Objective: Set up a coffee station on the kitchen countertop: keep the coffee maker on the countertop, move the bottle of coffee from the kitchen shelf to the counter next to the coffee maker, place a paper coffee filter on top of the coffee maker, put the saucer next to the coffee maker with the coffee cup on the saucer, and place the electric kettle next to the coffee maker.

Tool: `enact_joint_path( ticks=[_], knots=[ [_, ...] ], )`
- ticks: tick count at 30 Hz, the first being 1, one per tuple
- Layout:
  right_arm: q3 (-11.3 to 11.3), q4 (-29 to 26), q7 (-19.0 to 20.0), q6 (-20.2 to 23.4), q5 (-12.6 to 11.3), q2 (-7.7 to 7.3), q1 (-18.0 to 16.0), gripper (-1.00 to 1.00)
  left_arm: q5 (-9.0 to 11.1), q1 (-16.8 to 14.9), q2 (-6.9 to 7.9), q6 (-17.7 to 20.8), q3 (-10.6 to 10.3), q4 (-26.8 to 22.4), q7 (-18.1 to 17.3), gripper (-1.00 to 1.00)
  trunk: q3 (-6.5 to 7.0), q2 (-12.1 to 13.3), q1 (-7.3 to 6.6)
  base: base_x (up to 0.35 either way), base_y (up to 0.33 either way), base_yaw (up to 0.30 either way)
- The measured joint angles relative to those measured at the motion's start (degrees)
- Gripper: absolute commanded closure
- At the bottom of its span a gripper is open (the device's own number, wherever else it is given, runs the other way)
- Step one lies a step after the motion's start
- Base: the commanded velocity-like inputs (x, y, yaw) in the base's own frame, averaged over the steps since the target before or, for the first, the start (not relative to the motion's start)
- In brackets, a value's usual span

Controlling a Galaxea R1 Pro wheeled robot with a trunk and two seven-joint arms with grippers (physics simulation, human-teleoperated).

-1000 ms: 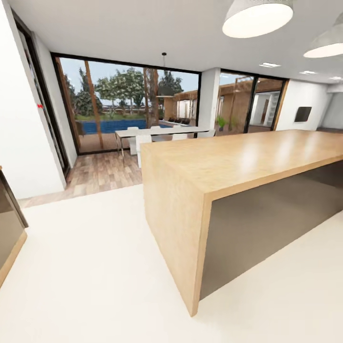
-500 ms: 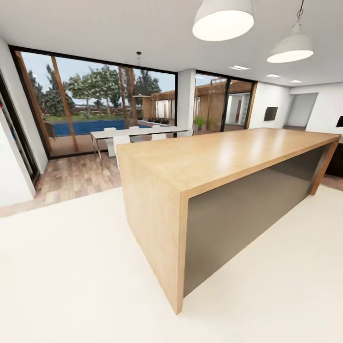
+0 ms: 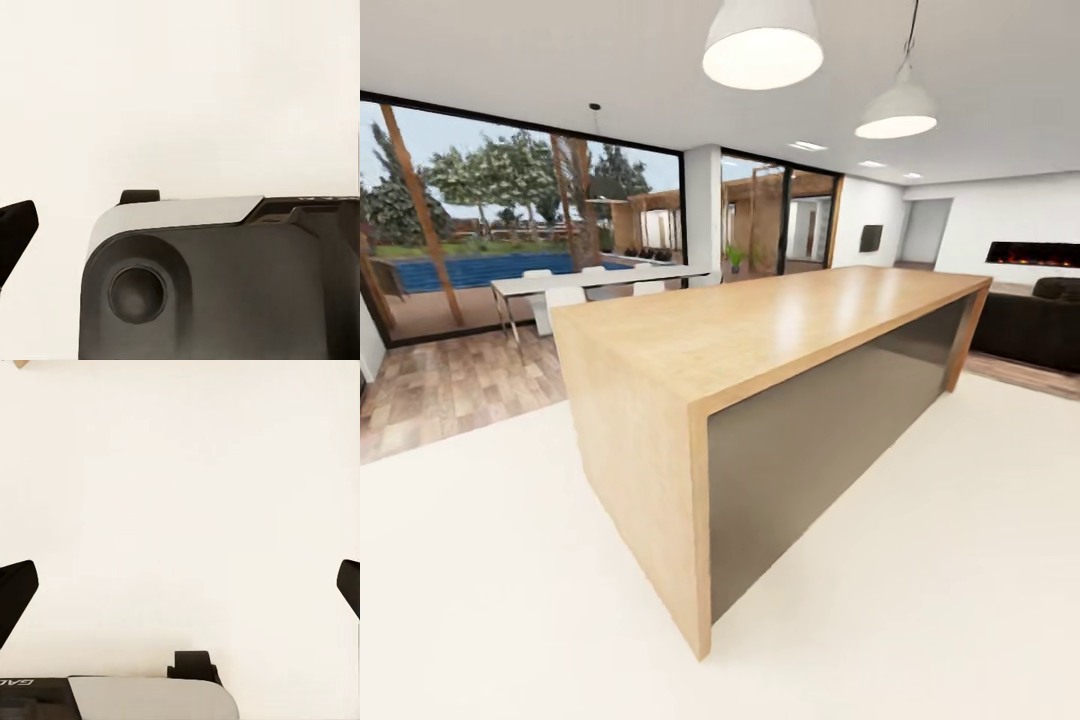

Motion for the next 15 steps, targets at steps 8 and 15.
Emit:
enact_joint_path(
  ticks=[8, 15],
  knots=[
    [0.0, 0.0, 0.0, 0.0, 0.0, 0.0, 0.0, -1.0, 0.0, 0.0, 0.0, 0.0, 0.0, 0.0, 0.0, -1.0, 0.0, 0.0, 0.0, 0.0, 0.0, -0.291],
    [0.1, 0.0, 0.0, 0.0, 0.0, 0.0, 0.0, -1.0, 0.0, 0.0, 0.0, 0.0, 0.0, 0.0, 0.0, -1.0, 0.0, 0.0, 0.0, 0.0, 0.0, -0.291]
  ],
)
